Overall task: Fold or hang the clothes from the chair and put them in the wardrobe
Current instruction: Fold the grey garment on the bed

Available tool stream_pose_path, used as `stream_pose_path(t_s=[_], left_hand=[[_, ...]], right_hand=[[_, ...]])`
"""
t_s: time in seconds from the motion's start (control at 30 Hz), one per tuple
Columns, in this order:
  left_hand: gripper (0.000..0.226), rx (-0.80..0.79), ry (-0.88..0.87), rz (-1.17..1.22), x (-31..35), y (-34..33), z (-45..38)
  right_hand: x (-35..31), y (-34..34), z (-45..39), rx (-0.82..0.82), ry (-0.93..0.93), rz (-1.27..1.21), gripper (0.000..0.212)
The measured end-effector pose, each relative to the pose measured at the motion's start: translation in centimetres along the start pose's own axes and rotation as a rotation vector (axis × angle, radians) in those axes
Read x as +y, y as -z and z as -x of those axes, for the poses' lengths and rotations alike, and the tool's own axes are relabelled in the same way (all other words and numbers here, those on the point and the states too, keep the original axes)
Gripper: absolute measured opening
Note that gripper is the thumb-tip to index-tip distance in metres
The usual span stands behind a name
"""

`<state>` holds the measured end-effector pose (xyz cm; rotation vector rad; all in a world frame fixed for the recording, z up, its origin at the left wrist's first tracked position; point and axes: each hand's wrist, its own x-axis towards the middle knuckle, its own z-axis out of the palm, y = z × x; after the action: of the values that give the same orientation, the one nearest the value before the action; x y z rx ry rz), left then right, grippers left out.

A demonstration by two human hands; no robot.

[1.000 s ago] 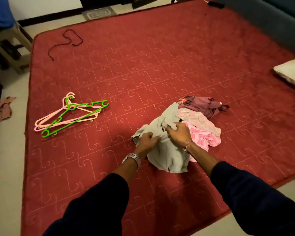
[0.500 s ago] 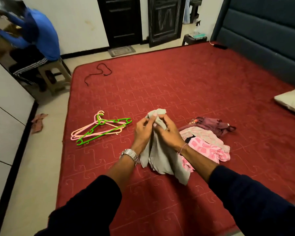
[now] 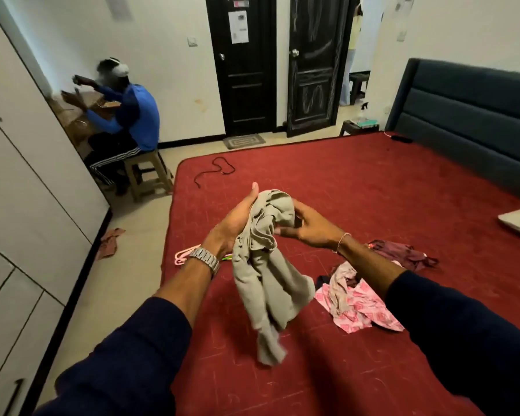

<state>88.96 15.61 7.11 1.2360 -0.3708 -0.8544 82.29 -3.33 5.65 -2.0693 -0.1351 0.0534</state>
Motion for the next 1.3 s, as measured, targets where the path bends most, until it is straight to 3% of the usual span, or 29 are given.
stream_pose_path(t_s=[0.07,0.17,0.23,0.3,0.37,0.47,0.57,0.6,0.7,0.73,0.8,0.87,0.9,1.03,1.17,1.3], left_hand=[[0.074,-0.093,0.007,-0.002,1.7,0.2,2.3],[0.061,-0.029,-0.065,-0.172,3.8,2.0,5.3],[0.034,0.123,-0.125,-0.438,5.0,3.1,7.3],[0.027,0.252,-0.187,-0.622,5.6,4.2,8.7],[0.025,0.341,-0.238,-0.688,5.7,5.6,9.6],[0.030,0.327,-0.254,-0.727,6.1,7.0,10.8],[0.031,0.208,-0.160,-0.759,7.3,6.7,12.5],[0.035,0.173,-0.129,-0.755,7.8,6.3,13.0],[0.040,0.139,-0.110,-0.798,9.0,4.8,13.6],[0.044,0.137,-0.104,-0.817,9.3,4.3,13.7],[0.051,0.103,-0.077,-0.854,9.4,3.4,13.6],[0.058,0.101,-0.070,-0.846,9.1,2.4,13.7],[0.059,0.111,-0.081,-0.823,8.8,2.0,13.8],[0.036,0.113,-0.120,-0.664,7.2,2.7,13.8],[0.063,0.088,-0.051,-0.764,4.4,3.9,13.4],[0.047,0.045,-0.110,-0.731,3.7,2.3,12.6]], right_hand=[[-1.9,-1.4,0.0,-0.057,0.042,0.059,0.006],[-4.3,-2.4,-0.1,0.132,0.148,-0.001,0.009],[-6.0,-2.2,-0.1,0.199,0.199,-0.064,0.010],[-7.3,-1.3,-0.4,0.195,0.214,0.015,0.016],[-9.0,-0.7,-0.4,0.084,0.248,0.099,0.025],[-11.1,-0.8,-0.2,-0.035,0.230,0.142,0.029],[-12.1,-0.8,-0.6,0.052,0.243,0.220,0.010],[-12.2,-0.8,-0.7,0.081,0.252,0.309,0.013],[-13.0,-1.7,-0.7,-0.010,0.258,0.329,0.062],[-13.5,-2.3,-0.5,-0.045,0.275,0.296,0.069],[-14.0,-3.4,-0.5,-0.068,0.345,0.281,0.046],[-14.2,-4.0,-0.7,0.008,0.379,0.302,0.013],[-14.3,-4.1,-0.8,0.068,0.371,0.295,0.013],[-14.9,-3.4,-0.2,0.311,0.307,0.268,0.027],[-15.2,-2.5,-0.2,0.468,0.291,0.188,0.056],[-15.2,-2.6,-0.4,0.536,0.293,0.251,0.061]])
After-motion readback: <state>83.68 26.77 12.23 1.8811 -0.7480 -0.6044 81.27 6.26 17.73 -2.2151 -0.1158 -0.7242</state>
